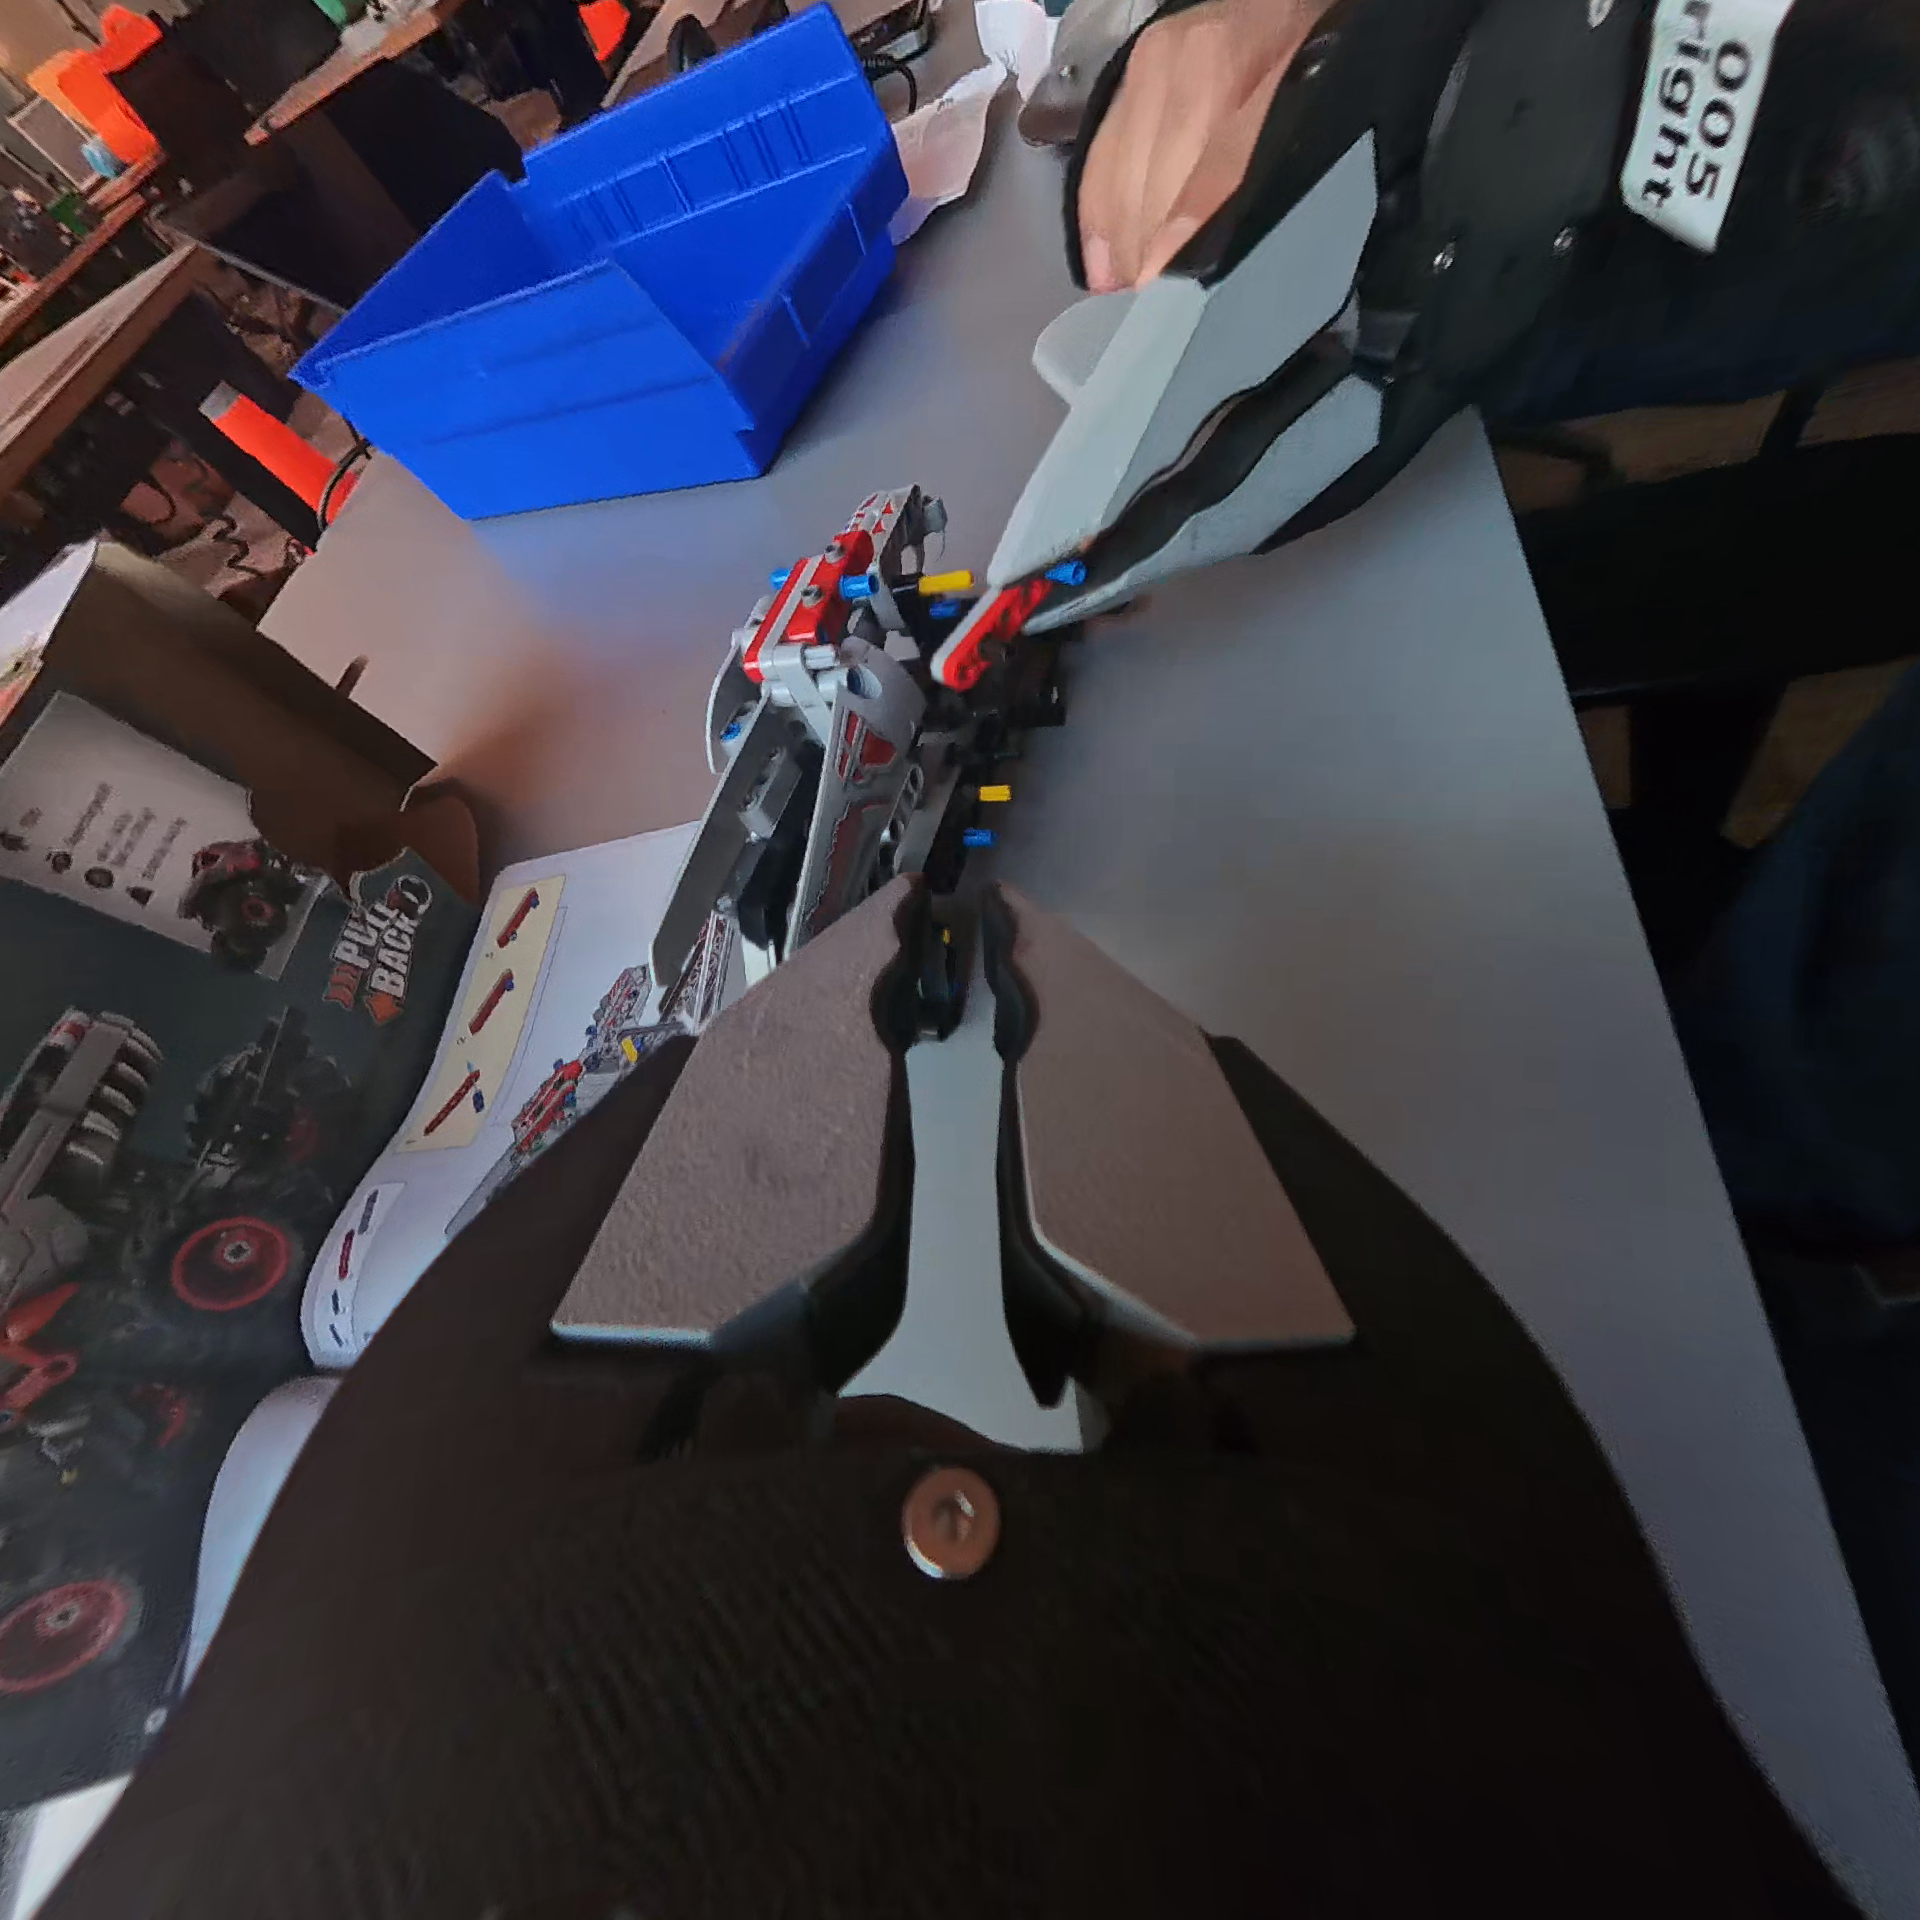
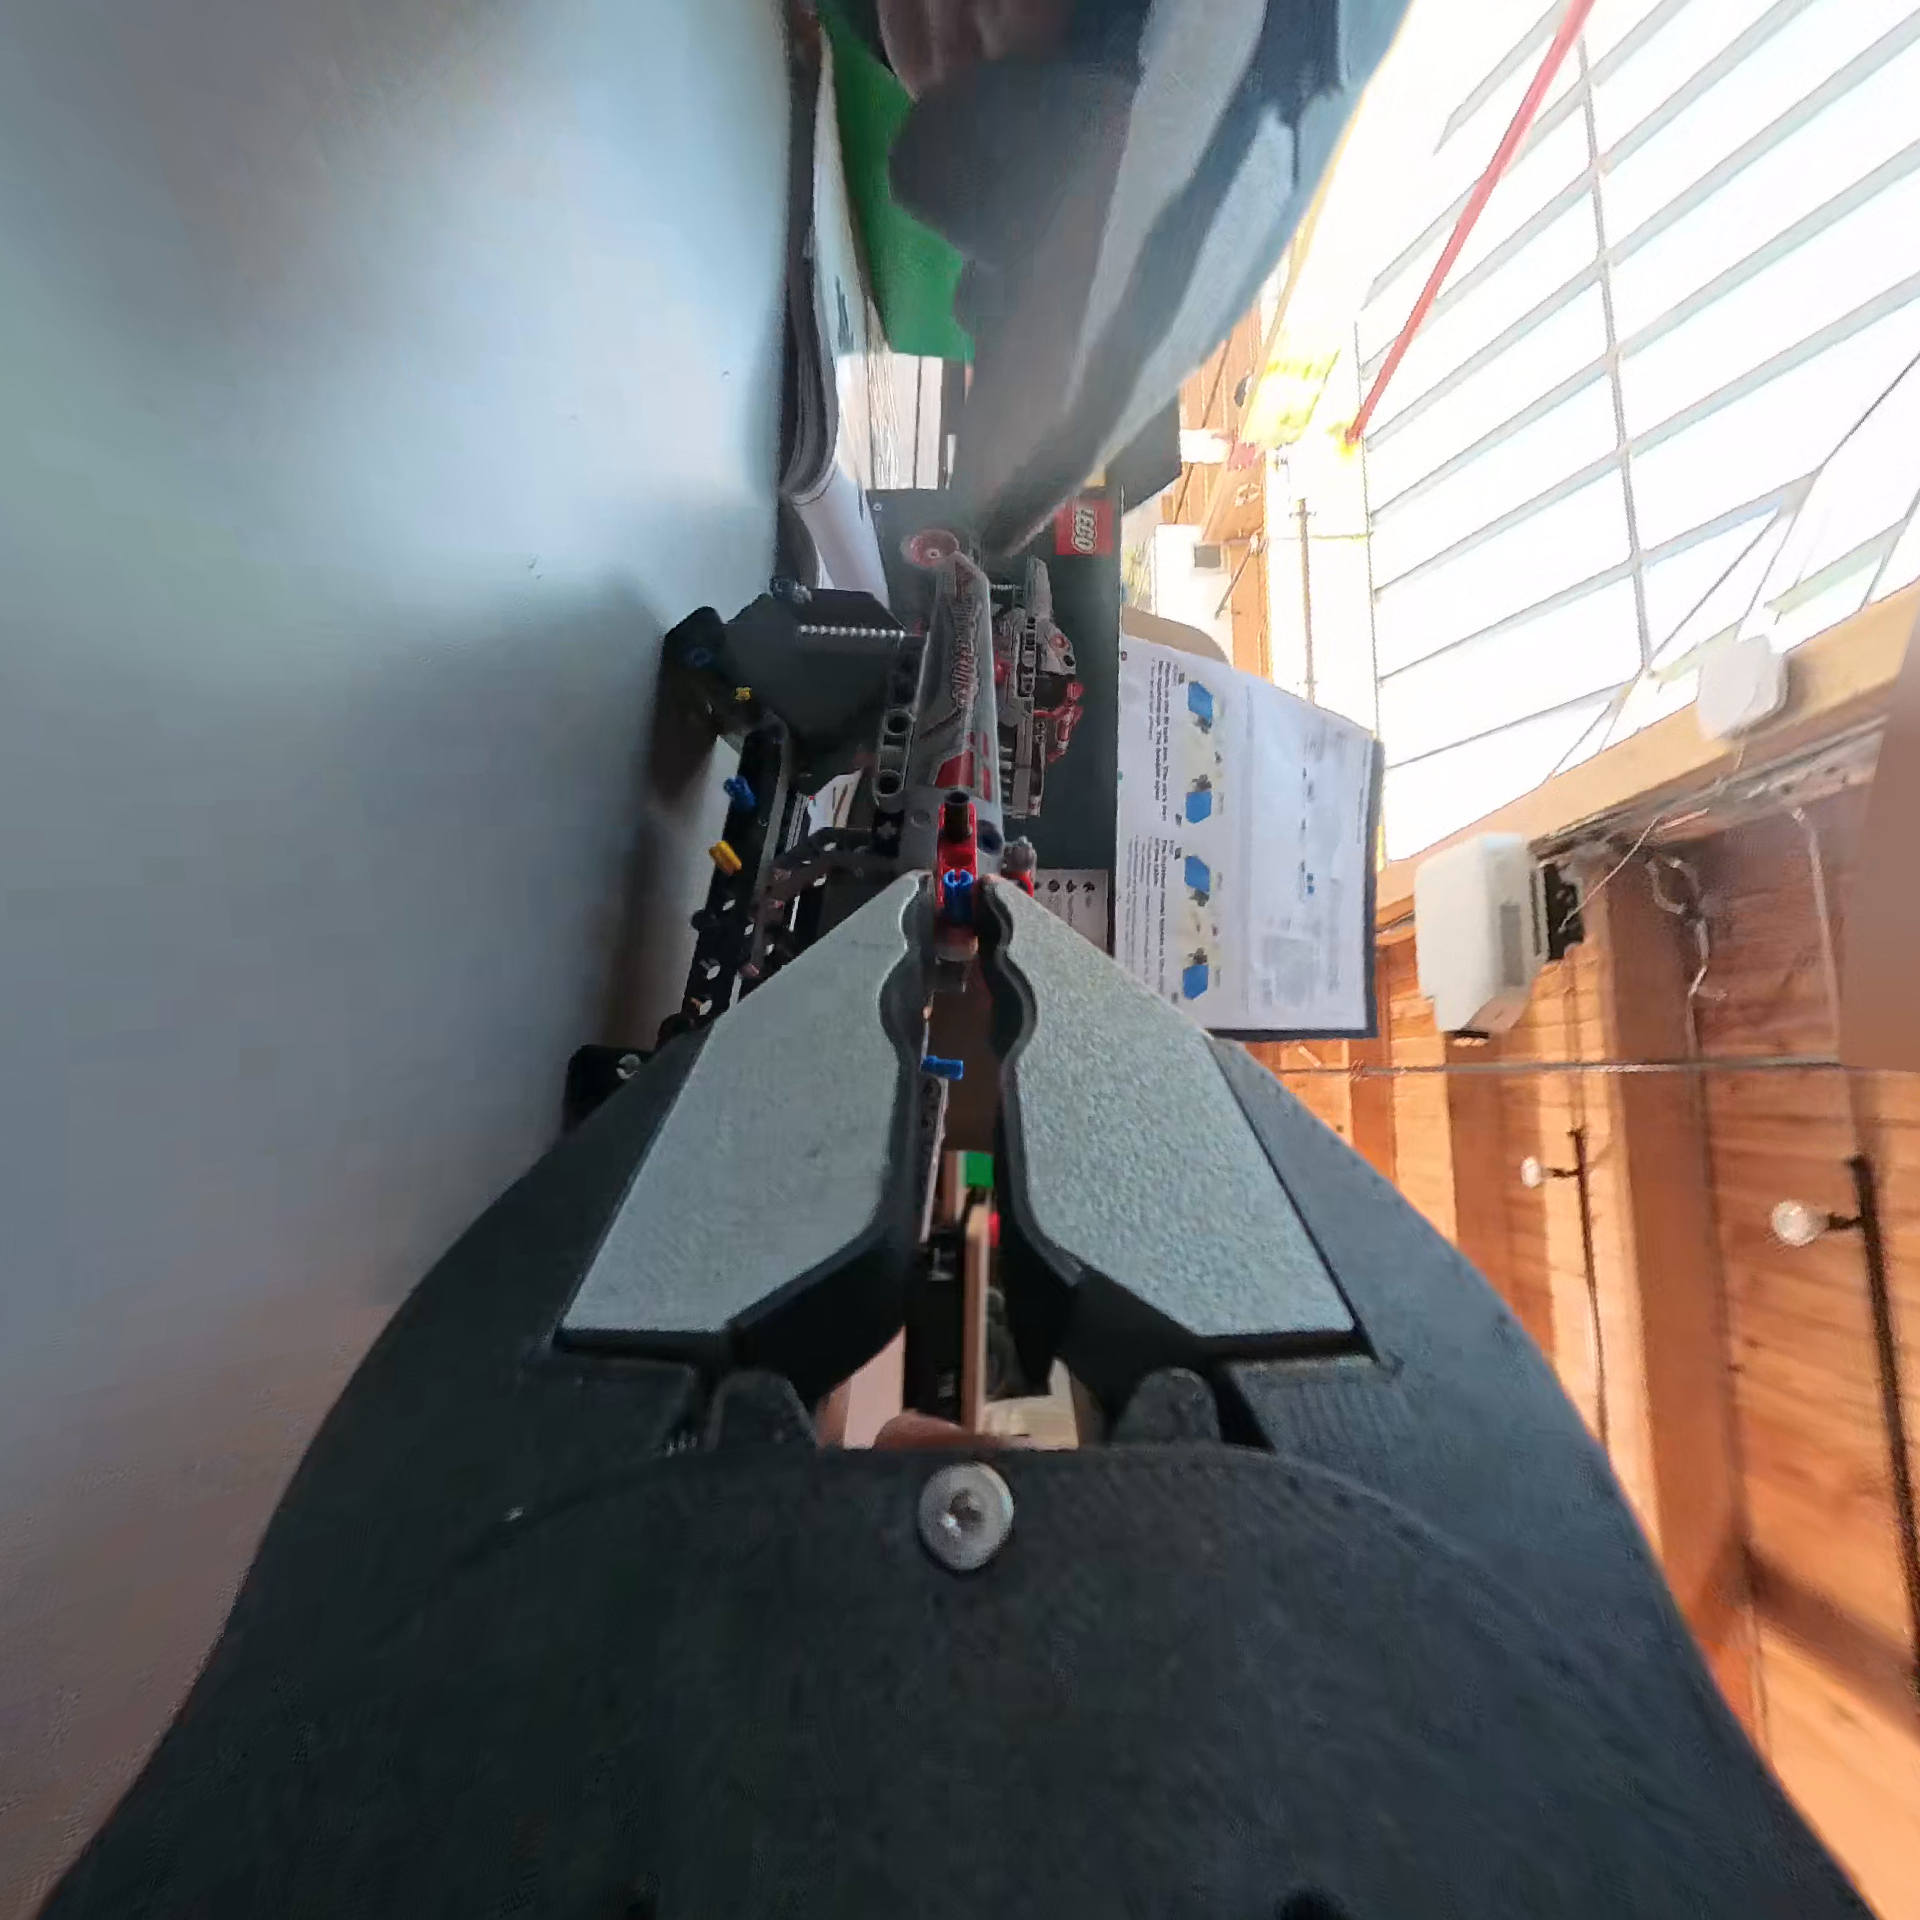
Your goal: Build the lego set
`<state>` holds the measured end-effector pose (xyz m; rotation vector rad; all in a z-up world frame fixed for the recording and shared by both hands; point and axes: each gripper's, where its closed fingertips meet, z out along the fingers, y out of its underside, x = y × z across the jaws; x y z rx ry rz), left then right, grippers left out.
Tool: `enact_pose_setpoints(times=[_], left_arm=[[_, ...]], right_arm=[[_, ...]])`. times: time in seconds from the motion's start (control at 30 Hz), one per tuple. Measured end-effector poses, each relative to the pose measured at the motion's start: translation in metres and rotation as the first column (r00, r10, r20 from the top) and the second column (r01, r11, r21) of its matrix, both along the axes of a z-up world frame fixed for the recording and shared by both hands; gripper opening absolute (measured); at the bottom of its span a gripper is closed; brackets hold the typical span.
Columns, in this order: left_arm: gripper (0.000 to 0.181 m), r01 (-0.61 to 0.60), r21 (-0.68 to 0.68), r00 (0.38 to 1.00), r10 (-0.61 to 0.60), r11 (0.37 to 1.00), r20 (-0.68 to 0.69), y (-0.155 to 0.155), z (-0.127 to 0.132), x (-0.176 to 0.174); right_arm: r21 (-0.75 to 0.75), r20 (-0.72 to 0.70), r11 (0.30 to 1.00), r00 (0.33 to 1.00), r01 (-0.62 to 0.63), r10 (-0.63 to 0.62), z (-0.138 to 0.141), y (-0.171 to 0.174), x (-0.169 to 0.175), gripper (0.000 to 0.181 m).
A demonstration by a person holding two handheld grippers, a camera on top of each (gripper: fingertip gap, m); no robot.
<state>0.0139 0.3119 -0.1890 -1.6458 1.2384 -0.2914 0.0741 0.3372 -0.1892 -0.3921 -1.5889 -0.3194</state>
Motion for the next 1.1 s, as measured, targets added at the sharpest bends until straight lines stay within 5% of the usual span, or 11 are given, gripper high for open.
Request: enact_pose_setpoints(times=[0.03,0.23,0.8,1.1], left_arm=[[0.006,0.011,-0.003,1.000,-0.011,1.000,-0.002,0.000,0.001,0.003],[0.006,0.022,0.006,1.000,-0.022,1.000,0.021,0.008,0.003,0.012],[0.008,-0.061,-0.008,0.996,0.062,0.998,0.060,0.018,-0.007,-0.035],[0.008,-0.041,-0.045,0.997,0.044,0.998,0.068,0.014,-0.014,-0.032]], right_arm=[[0.019,0.006,1.000,1.000,-0.011,0.011,0.000,-0.001,-0.002,0.005],[0.070,0.011,0.996,0.998,-0.063,0.062,0.007,0.001,-0.007,0.005],[-0.081,-0.133,0.988,0.984,-0.134,0.123,0.028,0.013,-0.006,0.005],[-0.173,-0.200,0.975,0.974,-0.143,0.107,0.036,0.022,0.000,0.005]])
